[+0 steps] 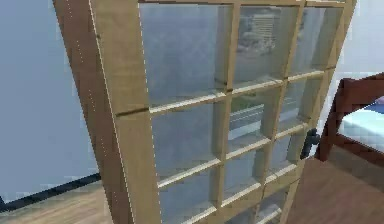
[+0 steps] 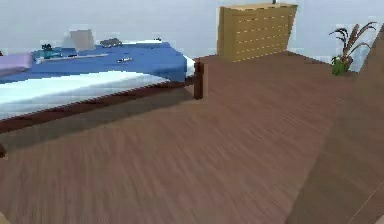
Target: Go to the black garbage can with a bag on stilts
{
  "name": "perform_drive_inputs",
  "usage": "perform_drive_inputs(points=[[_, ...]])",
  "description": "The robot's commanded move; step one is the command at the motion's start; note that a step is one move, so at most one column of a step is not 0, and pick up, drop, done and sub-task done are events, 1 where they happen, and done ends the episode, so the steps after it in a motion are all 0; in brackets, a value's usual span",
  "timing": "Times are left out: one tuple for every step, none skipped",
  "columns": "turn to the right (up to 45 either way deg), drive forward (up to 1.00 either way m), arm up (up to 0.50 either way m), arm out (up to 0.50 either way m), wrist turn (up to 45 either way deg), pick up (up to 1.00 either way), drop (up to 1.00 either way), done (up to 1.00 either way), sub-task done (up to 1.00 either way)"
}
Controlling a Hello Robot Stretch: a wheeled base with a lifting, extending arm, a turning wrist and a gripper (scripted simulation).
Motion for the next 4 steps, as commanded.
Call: perform_drive_inputs(points=[[-45.0,0.0,0.0,0.0,0.0,0.0,0.0,0.0,0.0],[-30.0,0.0,0.0,0.0,0.0,0.0,0.0,0.0,0.0],[0.0,0.4,0.0,0.0,0.0,0.0,0.0,0.0,0.0],[-45.0,0.0,0.0,0.0,0.0,0.0,0.0,0.0,0.0]])
